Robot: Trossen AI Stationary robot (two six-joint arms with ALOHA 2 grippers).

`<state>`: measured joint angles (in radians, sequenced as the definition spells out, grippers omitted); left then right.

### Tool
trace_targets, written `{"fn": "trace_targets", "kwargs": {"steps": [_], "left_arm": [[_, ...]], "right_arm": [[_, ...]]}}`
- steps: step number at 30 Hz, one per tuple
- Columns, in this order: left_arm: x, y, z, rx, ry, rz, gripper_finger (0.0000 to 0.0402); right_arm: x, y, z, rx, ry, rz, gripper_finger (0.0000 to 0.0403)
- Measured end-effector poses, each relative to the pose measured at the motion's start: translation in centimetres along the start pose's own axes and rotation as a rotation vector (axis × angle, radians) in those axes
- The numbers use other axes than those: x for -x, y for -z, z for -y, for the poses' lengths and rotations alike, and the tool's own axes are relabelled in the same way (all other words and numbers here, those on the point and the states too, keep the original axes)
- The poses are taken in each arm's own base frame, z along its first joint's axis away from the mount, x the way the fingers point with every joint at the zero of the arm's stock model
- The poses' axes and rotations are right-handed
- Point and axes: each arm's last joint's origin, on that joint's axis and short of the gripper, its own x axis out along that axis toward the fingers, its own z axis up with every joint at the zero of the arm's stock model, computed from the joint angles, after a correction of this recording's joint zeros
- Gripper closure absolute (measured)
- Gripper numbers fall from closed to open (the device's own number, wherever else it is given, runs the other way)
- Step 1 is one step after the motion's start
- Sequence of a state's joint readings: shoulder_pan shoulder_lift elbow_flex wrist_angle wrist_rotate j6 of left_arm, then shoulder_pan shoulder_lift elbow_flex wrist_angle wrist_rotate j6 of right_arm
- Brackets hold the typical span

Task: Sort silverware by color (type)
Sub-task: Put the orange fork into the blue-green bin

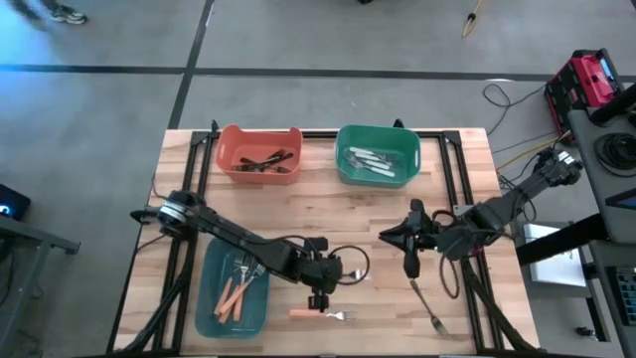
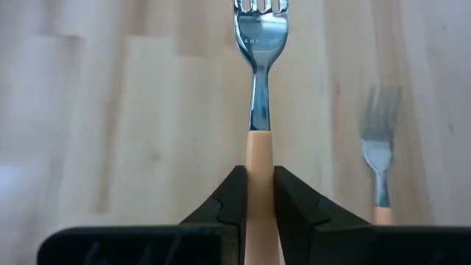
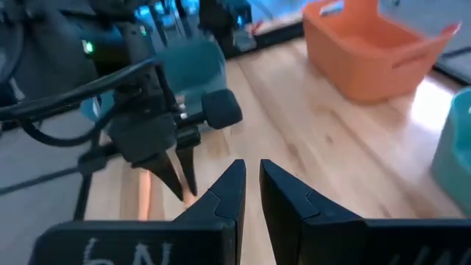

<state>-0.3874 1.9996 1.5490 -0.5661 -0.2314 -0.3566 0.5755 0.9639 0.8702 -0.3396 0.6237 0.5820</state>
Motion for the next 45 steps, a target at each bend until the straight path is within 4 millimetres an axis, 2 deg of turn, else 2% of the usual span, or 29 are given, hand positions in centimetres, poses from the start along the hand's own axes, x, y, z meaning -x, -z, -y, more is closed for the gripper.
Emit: {"fn": "trace_targets", "kwargs": {"steps": [11, 16, 22, 27, 30, 35, 37, 45], "left_arm": [[7.2, -1.2, -1.8, 0.165, -0.067, 0.103, 0.0374], [10.3, -1.2, -2.4, 0.302, -0.046, 0.131, 0.0374], [14.0, 0.2, -2.7, 0.579, -0.001, 0.049, 0.0374], [17.7, 1.5, -2.0, 0.829, 0.132, -0.036, 0.0374], [19.3, 3.1, -1.5, 0.993, 0.13, -0.161, 0.0374], [20.7, 6.5, -0.2, 1.127, -0.049, -0.377, 0.0374], [20.7, 7.6, 0.2, 1.158, -0.121, -0.434, 0.0374], [17.2, 11.2, 1.2, 1.172, -0.315, -0.651, 0.0374]], "right_arm": [[4.1, -6.5, -0.3, 0.099, 0.024, 0.23, 0.037], [5.4, -8.6, -0.5, 0.147, 0.033, 0.286, 0.037], [5.7, -9.2, -0.6, 0.161, 0.053, 0.3, 0.037], [5.3, -8.7, -0.6, 0.17, 0.059, 0.285, 0.037], [4.9, -8.4, -0.6, 0.172, 0.065, 0.276, 0.037], [4.3, -7.8, -0.5, 0.176, 0.082, 0.26, 0.037], [4.0, -7.6, -0.3, 0.17, 0.095, 0.255, 0.037], [3.3, -7.4, 0.2, 0.168, 0.13, 0.245, 0.037]]}}
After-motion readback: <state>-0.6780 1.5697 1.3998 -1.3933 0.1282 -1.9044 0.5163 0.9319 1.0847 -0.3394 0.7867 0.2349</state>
